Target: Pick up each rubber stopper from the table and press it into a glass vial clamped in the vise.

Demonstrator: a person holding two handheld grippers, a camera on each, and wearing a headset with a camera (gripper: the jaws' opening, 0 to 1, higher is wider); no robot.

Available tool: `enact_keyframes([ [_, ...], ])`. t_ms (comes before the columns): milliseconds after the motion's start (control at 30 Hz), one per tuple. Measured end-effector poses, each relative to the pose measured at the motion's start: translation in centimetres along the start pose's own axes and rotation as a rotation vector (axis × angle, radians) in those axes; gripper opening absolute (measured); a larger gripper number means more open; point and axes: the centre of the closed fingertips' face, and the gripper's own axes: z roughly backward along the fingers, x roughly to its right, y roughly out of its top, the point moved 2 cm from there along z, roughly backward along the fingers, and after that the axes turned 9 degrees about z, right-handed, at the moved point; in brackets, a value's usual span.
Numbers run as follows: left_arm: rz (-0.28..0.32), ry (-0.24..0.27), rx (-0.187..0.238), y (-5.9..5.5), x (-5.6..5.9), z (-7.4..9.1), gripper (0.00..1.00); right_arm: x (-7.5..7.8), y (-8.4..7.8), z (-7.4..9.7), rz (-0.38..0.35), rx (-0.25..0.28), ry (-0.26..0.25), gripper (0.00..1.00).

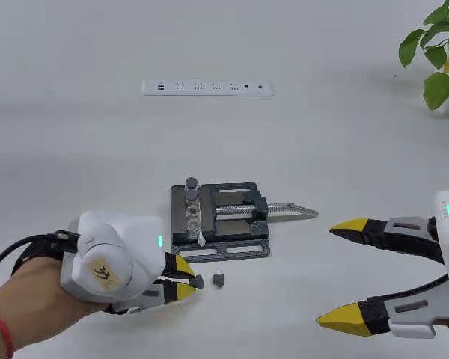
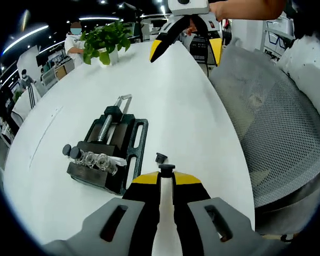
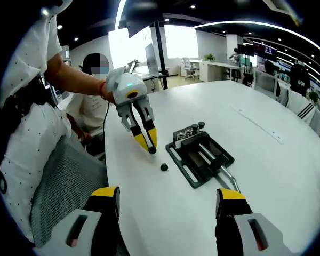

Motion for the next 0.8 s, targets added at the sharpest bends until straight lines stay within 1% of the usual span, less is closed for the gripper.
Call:
enact_keyframes([
  [33, 0.023, 0.005, 0.018, 0.5, 0.2, 0.4, 0.04, 0.0, 0.6, -0.2, 0.011, 0.009, 0.005, 0.71],
  [133, 0.055, 0.011, 0.054, 1.9, 0.6, 1.4, 0.04, 0.1, 1.8, -0.5, 0.042, 0.017, 0.016, 0.69],
  [167, 0.060, 0.011, 0.061, 2.1, 0.8, 1.7, 0.04, 0.2, 2.2, -0.6, 0.049, 0.022, 0.018, 0.69],
  [200, 0.079, 0.010, 0.074, 2.7, 1.0, 2.1, 0.04, 0.2, 2.8, -0.8, 0.052, 0.029, 0.026, 0.67],
  [267, 0.092, 0.007, 0.078, 3.2, 1.3, 2.5, 0.04, 0.2, 3.6, -1.0, 0.063, 0.036, 0.036, 0.65],
  [333, 0.104, 0.010, 0.079, 4.0, 1.6, 3.1, 0.04, 0.1, 4.7, -1.3, 0.085, 0.053, 0.049, 0.62],
  [367, 0.113, 0.006, 0.081, 4.5, 2.0, 3.4, 0.04, 0.0, 5.3, -1.5, 0.093, 0.062, 0.059, 0.60],
  [400, 0.126, 0.002, 0.079, 4.8, 2.2, 3.6, 0.04, -0.1, 5.8, -1.7, 0.100, 0.066, 0.065, 0.58],
  [467, 0.126, 0.003, 0.082, 5.3, 2.3, 3.7, 0.04, -0.3, 7.0, -2.0, 0.117, 0.086, 0.085, 0.55],
  [500, 0.125, 0.001, 0.084, 5.5, 2.4, 3.8, 0.04, -0.4, 7.4, -2.1, 0.117, 0.091, 0.092, 0.52],
  [533, 0.132, -0.007, 0.086, 5.9, 2.5, 4.0, 0.04, -0.7, 8.0, -2.3, 0.117, 0.096, 0.108, 0.51],
  [600, 0.132, -0.016, 0.089, 6.4, 2.9, 4.3, 0.04, -1.0, 8.6, -2.5, 0.133, 0.097, 0.130, 0.46],
  [633, 0.127, -0.020, 0.089, 6.9, 3.0, 4.6, 0.04, -1.4, 9.0, -2.6, 0.164, 0.094, 0.148, 0.43],
  [700, 0.115, -0.028, 0.086, 7.4, 3.3, 4.7, 0.04, -1.8, 9.4, -2.7, 0.169, 0.083, 0.177, 0.35],
  [767, 0.104, -0.036, 0.085, 7.6, 3.3, 5.0, 0.04, -2.1, 9.8, -2.9, 0.172, 0.077, 0.200, 0.31],
  [800, 0.097, -0.037, 0.084, 7.7, 3.3, 5.2, 0.04, -2.4, 10.0, -2.9, 0.190, 0.078, 0.220, 0.29],
])
